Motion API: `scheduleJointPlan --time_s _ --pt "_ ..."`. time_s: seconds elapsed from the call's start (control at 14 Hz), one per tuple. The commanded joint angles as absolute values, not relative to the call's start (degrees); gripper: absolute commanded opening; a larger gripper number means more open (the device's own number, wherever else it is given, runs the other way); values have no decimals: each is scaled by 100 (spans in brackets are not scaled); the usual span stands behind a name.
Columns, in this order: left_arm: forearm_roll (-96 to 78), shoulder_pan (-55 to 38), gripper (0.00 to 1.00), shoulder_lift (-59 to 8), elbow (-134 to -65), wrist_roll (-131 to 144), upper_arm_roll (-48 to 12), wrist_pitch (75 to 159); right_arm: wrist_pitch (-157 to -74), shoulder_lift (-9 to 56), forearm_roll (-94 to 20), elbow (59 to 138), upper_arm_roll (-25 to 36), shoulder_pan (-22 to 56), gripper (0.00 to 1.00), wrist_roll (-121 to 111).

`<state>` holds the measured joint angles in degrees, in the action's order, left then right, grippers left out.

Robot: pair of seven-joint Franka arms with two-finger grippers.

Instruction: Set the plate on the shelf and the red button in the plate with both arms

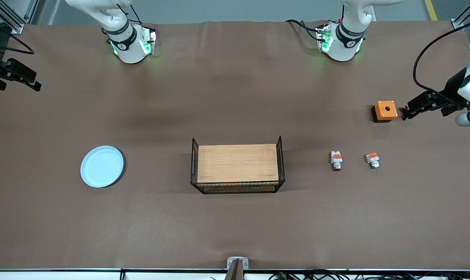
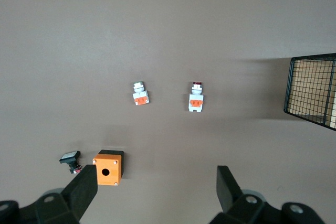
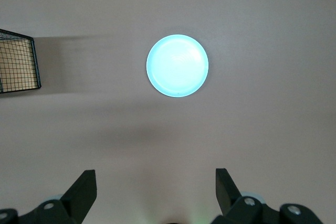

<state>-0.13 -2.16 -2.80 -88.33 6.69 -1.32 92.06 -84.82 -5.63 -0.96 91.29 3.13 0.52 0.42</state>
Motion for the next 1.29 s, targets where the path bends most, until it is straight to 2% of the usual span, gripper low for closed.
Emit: scheduleJointPlan --time_s 0.0,0.57,0.86,1.07,1.21 --pt "-123 -211 100 -299 -8763 528 -114 9114 -8517 -703 -18 9264 264 -17 100 -26" --pt "-123 -202 100 -421 -8789 746 -105 9036 -8525 -703 -18 9264 264 -18 100 -26" --pt "-141 -403 100 -904 -8911 738 -149 8833 -8525 -703 -18 9264 264 -18 100 -26" --pt "-149 -614 100 -1300 -9061 808 -158 9078 -8525 -703 -18 9255 272 -18 100 -26" --pt "-149 -650 100 -1318 -9498 896 -210 9612 -8525 -694 -18 9246 272 -18 100 -26"
